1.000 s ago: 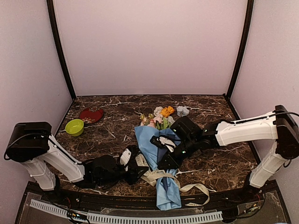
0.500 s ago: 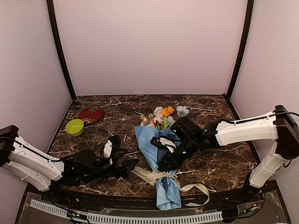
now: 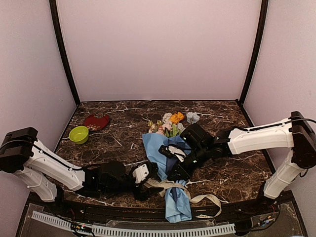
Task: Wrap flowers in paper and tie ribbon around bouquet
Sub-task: Cross the half-tied ribbon over the folded bouquet.
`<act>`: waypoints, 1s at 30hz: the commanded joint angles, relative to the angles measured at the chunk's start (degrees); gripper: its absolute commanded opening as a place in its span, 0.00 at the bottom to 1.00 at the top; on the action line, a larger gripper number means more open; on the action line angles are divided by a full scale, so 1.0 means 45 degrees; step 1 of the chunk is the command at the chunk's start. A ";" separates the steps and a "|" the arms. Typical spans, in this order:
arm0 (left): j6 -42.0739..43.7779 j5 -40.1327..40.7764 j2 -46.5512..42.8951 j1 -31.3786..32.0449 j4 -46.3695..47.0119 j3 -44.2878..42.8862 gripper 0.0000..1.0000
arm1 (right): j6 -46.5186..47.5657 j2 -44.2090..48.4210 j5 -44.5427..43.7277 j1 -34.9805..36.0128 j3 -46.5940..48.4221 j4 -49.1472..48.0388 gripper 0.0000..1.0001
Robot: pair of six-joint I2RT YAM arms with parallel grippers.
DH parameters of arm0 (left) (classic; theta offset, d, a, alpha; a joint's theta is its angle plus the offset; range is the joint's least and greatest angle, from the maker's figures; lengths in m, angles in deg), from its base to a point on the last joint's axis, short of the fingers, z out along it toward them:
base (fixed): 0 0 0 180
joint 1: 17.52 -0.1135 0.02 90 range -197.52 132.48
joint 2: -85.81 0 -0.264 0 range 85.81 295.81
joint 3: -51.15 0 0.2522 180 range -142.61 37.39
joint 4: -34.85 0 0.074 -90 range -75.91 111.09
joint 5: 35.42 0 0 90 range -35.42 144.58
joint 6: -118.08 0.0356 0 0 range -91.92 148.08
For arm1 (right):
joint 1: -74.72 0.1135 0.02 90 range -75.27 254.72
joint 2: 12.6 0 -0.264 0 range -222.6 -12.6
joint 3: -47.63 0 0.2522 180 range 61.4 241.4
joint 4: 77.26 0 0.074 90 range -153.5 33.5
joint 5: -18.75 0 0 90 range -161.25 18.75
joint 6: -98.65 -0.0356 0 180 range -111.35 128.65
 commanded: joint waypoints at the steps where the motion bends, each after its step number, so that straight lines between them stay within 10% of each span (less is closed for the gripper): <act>1: 0.1332 -0.0101 0.0989 -0.0009 -0.0637 -0.0947 0.74 | -0.0193 0.0422 0.0467 0.0090 -0.0180 -0.0640 0.00; 14: 0.1038 -0.0364 0.2002 -0.0389 -0.0327 -0.1560 0.60 | -0.0279 0.0569 0.0657 0.0089 -0.0300 -0.0790 0.00; 30: 0.0216 -0.3142 0.1094 -0.1485 -0.0014 -0.0872 0.70 | -0.0351 0.0568 0.0447 0.0090 -0.0304 -0.0872 0.00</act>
